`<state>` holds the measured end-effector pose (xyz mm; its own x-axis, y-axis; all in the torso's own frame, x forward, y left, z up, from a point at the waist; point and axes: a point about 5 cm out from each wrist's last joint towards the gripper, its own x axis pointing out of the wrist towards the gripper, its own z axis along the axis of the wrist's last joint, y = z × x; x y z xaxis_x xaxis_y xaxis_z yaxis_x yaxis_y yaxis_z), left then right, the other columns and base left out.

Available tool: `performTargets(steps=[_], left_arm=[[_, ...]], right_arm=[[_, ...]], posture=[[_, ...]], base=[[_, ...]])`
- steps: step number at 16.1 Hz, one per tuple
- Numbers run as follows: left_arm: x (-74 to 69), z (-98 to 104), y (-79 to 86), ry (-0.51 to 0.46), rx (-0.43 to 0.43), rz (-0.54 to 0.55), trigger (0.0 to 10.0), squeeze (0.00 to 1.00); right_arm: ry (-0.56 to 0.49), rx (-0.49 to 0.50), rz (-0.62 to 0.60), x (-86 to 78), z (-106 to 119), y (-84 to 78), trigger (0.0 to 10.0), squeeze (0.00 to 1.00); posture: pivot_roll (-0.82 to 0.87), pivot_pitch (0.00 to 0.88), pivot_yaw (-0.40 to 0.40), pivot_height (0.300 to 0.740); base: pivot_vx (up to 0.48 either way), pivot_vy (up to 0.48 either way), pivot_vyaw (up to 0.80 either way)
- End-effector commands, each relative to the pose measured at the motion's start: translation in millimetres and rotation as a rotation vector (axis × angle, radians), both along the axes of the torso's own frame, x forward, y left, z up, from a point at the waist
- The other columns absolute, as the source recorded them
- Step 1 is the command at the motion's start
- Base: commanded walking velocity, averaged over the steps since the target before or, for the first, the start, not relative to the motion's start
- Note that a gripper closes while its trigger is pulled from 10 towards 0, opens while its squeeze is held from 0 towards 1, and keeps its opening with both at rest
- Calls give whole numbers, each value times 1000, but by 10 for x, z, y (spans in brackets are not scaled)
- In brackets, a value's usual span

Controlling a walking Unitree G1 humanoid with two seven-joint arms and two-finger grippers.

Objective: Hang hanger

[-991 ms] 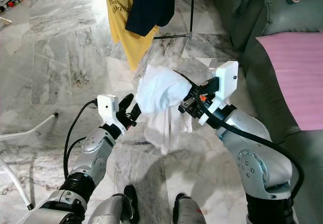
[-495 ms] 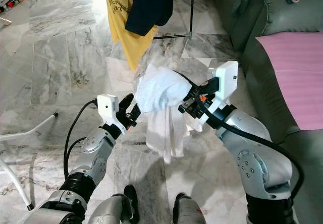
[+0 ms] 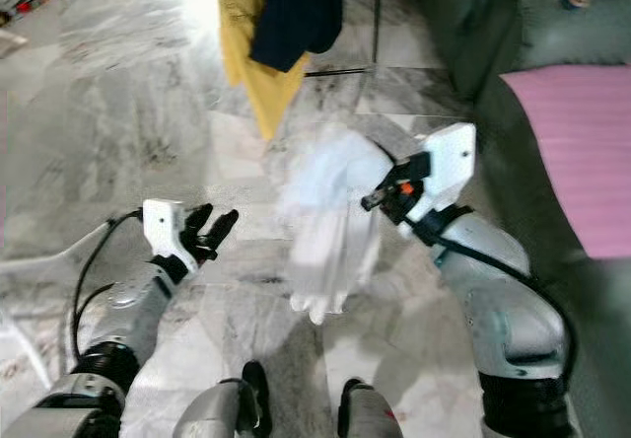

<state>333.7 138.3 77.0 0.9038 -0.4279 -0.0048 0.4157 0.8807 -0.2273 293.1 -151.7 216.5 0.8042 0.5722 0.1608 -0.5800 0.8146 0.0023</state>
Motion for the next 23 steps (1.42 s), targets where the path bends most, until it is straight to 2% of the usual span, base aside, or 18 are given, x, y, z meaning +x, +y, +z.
performTargets(steps=[1,2,3,4,5,6,7,8,9,10,11,17,20,21,22,23], left_arm=[[-18,-25,-42,8,9,-26,10000,0],[-20,-29,-55,14,1,-50,10000,0],[-46,-24,-115,18,-33,-151,6000,0],[-63,-10,-158,14,-45,-199,1686,0],[-76,-6,-205,15,-55,-229,0,0],[-88,-10,-247,12,-49,-249,0,0],[-102,-35,-285,12,-37,-252,1216,0],[-115,-64,-325,20,-34,-254,6235,0],[-121,-79,-341,25,-32,-247,10000,0],[-126,-92,-353,30,-24,-240,10000,0],[-144,-126,-384,60,-68,-236,10000,1000],[-140,-167,-338,55,-29,-177,10000,1000],[-108,-160,-369,54,-11,-142,10000,1000],[-102,-158,-388,55,-16,-138,10000,388],[-94,-153,-408,56,-25,-129,10000,0],[-78,-136,-464,54,-32,-124,10000,0]], right_arm=[[-24,-11,-4,-30,-1,8,0,0],[-22,-17,-16,-29,-37,2,0,0],[-16,-11,-36,-31,-97,-8,0,0],[-14,-5,-42,-28,-111,-7,0,0],[-14,1,-44,-19,-116,-2,0,0],[-15,4,-43,-9,-114,3,0,0],[-21,4,-31,-2,-101,34,0,0],[-28,4,-13,3,-76,65,0,0],[-33,7,-1,-1,-58,83,0,0],[-37,8,7,-2,-44,94,0,0],[-49,9,26,-2,5,114,0,0],[-70,51,77,-27,134,168,0,0],[-67,56,127,-68,162,226,0,0],[-65,57,140,-79,167,243,0,0],[-61,59,156,-92,170,260,0,0],[-54,66,184,-120,176,283,0,0]], posture=[[-234,237,55,740],[-234,237,55,740],[-234,237,55,740],[-233,236,65,740],[-233,236,65,740],[-234,237,66,740],[-234,237,66,740],[-239,236,61,740],[-241,237,60,740],[-243,235,53,740],[-246,233,46,740],[-253,229,42,740],[-255,230,40,740],[-258,230,40,740],[-258,230,40,740],[-263,229,38,740]], base=[[0,0,0],[0,0,0],[0,0,0],[0,0,0],[0,0,0],[0,0,0],[0,0,0],[0,0,0],[0,0,0],[0,0,0],[0,0,0],[0,0,0],[0,0,0],[0,0,0],[0,0,0],[0,0,0]])
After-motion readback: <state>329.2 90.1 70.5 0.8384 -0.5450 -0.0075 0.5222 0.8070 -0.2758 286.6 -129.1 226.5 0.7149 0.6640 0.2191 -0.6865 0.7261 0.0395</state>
